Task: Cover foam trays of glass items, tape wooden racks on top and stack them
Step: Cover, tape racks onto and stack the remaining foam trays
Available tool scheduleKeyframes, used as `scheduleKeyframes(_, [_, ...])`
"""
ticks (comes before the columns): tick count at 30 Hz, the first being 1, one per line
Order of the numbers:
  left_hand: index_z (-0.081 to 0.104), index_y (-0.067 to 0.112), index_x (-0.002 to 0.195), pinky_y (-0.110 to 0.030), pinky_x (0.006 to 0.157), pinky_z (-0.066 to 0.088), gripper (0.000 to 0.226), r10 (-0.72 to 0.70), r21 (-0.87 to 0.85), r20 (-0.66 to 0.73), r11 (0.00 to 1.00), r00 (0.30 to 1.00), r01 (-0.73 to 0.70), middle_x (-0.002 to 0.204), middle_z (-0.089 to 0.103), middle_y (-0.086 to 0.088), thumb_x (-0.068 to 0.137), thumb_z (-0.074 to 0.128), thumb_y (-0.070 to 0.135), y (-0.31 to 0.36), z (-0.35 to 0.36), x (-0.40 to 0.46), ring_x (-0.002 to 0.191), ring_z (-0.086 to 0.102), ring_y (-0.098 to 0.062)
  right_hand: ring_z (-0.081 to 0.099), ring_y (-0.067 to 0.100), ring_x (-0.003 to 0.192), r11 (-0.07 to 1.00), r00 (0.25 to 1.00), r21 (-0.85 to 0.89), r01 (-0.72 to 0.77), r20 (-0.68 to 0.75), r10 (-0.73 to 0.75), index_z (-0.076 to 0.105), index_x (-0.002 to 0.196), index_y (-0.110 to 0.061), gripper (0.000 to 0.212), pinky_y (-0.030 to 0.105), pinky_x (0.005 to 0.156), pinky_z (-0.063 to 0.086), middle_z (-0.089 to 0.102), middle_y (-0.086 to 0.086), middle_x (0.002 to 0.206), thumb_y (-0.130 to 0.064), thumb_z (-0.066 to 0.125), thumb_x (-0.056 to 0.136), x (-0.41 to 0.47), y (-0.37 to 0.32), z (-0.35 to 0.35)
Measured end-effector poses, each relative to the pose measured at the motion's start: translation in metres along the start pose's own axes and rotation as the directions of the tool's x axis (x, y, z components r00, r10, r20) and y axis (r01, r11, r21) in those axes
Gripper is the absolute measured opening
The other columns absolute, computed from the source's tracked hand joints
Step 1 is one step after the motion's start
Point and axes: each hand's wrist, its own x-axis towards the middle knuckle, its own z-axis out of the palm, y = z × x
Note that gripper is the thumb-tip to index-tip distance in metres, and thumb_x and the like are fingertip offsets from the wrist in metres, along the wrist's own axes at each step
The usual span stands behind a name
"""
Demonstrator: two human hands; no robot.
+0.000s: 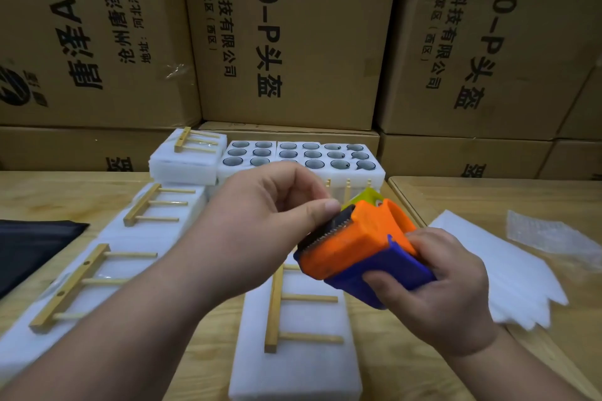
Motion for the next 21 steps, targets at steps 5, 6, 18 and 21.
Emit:
scheduleKeyframes(5, [0.073, 0.019, 0.078, -0.013, 0.056, 0.049, 0.01, 0.151, -0.051, -0.062, 0.987, 0.987, -0.154, 0.07, 0.073, 0.007, 0.081, 0.082, 0.023, -0.004, 0.004, -0.019, 0.062, 0.066, -0.003, 0.057, 0.02, 0.075, 0.997, 0.995, -0.02, 0.08, -0.064, -0.081, 0.067, 0.066, 0.001, 0.077, 0.027, 0.077, 0.05, 0.064, 0.01, 0.064, -0.072, 0.055, 0.088, -0.005, -0.003, -0.005])
scheduleKeyframes(6, [0.073, 0.02, 0.079, -0.014, 0.058, 0.05, 0.011, 0.187, -0.053, -0.081, 0.98, 0.979, -0.192, 0.072, 0.073, 0.007, 0.081, 0.083, 0.024, -0.008, 0.005, -0.023, 0.064, 0.066, -0.005, 0.057, 0.019, 0.077, 0.996, 0.993, -0.022, 0.091, -0.07, -0.093, 0.067, 0.067, 0.001, 0.077, 0.027, 0.08, 0.05, 0.063, 0.01, 0.065, -0.072, 0.056, 0.088, -0.005, -0.004, -0.007])
scheduleKeyframes(18, [0.068, 0.023, 0.091, -0.04, 0.072, 0.053, 0.003, 0.528, 0.058, -0.094, 0.849, 0.844, -0.524, 0.093, 0.072, 0.004, 0.089, 0.07, 0.02, -0.011, 0.001, -0.035, 0.088, 0.068, -0.029, 0.056, 0.022, 0.082, 0.99, 0.983, -0.018, 0.139, -0.116, -0.14, 0.065, 0.072, 0.004, 0.074, 0.034, 0.087, 0.051, 0.053, -0.002, 0.077, -0.069, 0.062, 0.087, -0.006, -0.01, -0.011])
scheduleKeyframes(21, [0.07, 0.023, 0.09, -0.039, 0.072, 0.053, 0.002, 0.531, 0.108, -0.14, 0.847, 0.836, -0.52, 0.094, 0.073, 0.006, 0.089, 0.071, 0.021, -0.011, 0.001, -0.033, 0.088, 0.069, -0.027, 0.057, 0.022, 0.081, 0.991, 0.988, -0.037, 0.125, -0.083, -0.128, 0.065, 0.07, 0.003, 0.076, 0.027, 0.086, 0.048, 0.057, 0.001, 0.073, -0.071, 0.059, 0.087, -0.002, -0.01, -0.009])
